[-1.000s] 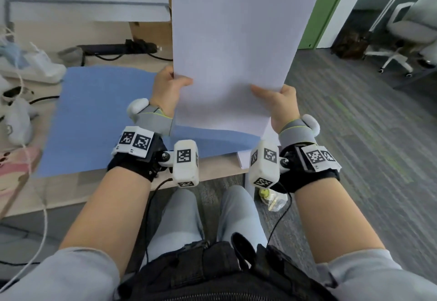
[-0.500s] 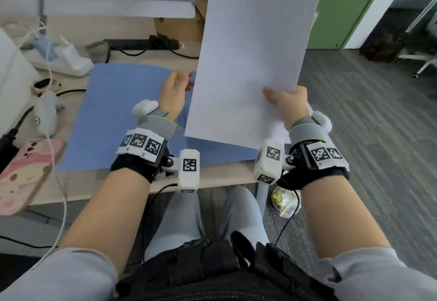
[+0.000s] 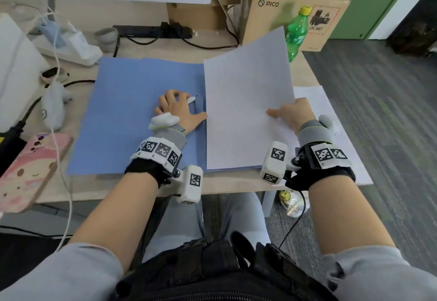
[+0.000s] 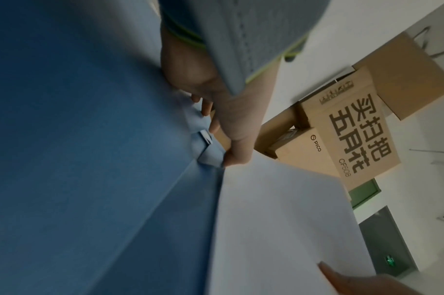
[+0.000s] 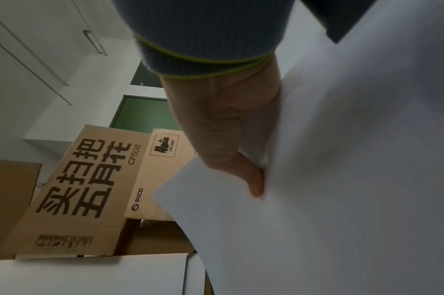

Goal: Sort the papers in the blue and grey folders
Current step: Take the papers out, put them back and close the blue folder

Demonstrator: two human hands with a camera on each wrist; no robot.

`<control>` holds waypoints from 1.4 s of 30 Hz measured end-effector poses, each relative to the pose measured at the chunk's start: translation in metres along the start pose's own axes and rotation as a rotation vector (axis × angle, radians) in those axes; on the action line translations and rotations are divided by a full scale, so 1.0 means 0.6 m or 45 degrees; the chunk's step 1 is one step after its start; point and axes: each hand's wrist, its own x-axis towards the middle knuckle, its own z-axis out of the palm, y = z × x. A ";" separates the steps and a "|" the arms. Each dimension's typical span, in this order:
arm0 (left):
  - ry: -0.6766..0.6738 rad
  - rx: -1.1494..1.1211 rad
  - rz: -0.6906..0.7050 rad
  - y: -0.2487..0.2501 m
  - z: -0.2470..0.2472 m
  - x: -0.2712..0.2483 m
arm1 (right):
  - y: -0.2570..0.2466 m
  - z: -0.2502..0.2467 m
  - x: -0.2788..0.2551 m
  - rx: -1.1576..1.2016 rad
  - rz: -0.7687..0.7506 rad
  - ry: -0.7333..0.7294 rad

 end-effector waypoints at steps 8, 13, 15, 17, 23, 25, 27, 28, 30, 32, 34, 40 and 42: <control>-0.042 -0.194 -0.025 -0.013 -0.006 0.008 | -0.006 0.025 0.007 -0.030 0.025 -0.084; -0.037 -0.252 -0.018 -0.016 -0.003 0.008 | -0.007 0.036 0.007 -0.068 0.049 -0.089; -0.049 -0.252 -0.011 -0.017 -0.003 0.007 | -0.007 0.037 0.006 -0.071 0.060 -0.091; -0.057 -0.245 -0.008 -0.016 -0.003 0.008 | -0.007 0.037 0.005 -0.064 0.071 -0.094; -0.077 -0.225 0.025 -0.014 -0.001 0.005 | -0.006 0.038 -0.001 -0.050 0.100 -0.113; -0.081 -0.224 0.025 -0.015 -0.002 0.006 | -0.006 0.039 -0.002 -0.056 0.105 -0.117; -0.087 -0.224 0.026 -0.015 -0.002 0.006 | -0.006 0.039 -0.002 -0.054 0.112 -0.115; -0.088 -0.224 0.026 -0.016 -0.002 0.006 | -0.007 0.039 -0.002 -0.049 0.113 -0.112; -0.087 -0.229 0.025 -0.016 -0.001 0.006 | -0.007 0.040 0.000 -0.046 0.104 -0.111; -0.083 -0.236 0.023 -0.017 -0.001 0.006 | -0.007 0.040 0.000 -0.057 0.100 -0.115; -0.083 -0.233 0.026 -0.017 -0.001 0.007 | -0.007 0.040 0.002 -0.069 0.091 -0.117; -0.078 -0.223 0.037 -0.018 0.001 0.006 | -0.003 0.046 0.008 -0.120 0.083 -0.098; -0.082 -0.210 0.046 -0.018 0.002 0.006 | -0.004 0.048 0.008 -0.156 0.080 -0.098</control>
